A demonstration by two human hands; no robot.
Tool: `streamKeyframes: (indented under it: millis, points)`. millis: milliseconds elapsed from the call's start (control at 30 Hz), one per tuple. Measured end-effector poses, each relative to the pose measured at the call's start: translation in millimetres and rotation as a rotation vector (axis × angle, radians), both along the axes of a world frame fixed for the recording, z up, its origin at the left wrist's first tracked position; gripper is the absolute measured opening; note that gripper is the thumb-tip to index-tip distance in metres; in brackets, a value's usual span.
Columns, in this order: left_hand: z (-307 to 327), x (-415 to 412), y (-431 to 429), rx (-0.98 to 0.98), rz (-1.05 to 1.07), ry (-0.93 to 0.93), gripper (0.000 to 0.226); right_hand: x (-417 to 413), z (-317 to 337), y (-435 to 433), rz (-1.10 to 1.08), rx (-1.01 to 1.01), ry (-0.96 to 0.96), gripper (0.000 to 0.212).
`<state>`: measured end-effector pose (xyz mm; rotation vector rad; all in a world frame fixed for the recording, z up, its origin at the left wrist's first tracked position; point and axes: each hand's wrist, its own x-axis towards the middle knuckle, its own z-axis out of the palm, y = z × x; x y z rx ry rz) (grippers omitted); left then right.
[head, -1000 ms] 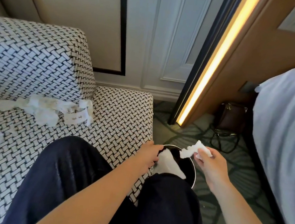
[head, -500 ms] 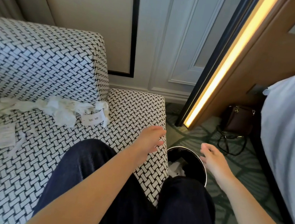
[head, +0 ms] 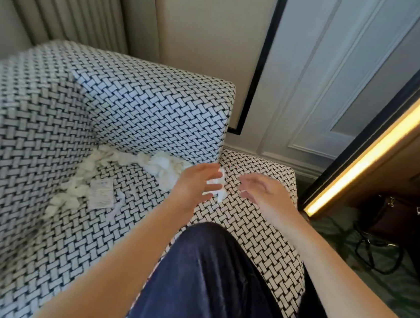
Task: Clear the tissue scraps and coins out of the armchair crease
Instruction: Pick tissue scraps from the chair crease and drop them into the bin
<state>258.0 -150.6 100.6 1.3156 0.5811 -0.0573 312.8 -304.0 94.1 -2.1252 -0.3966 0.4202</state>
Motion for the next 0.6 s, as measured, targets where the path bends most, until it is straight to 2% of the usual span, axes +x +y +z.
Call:
streamKeyframes:
  millis: [267,367,600]
  points:
    - [-48.3,-58.5,103.7,0.012,0.272,0.13,0.021,-31.8,-20.1,126.3,0.26,0.003,0.001,0.022]
    - [-69.4,-79.9,133.0,-0.008,0.372,0.199,0.019,-45.9,-39.1,163.5,0.378,-0.078,-0.017,0.027]
    - [-97.7,-119.0,163.0,-0.083,0.534,0.304,0.017,-70.6,-93.1,202.7,0.487,-0.227,-0.087,0.035]
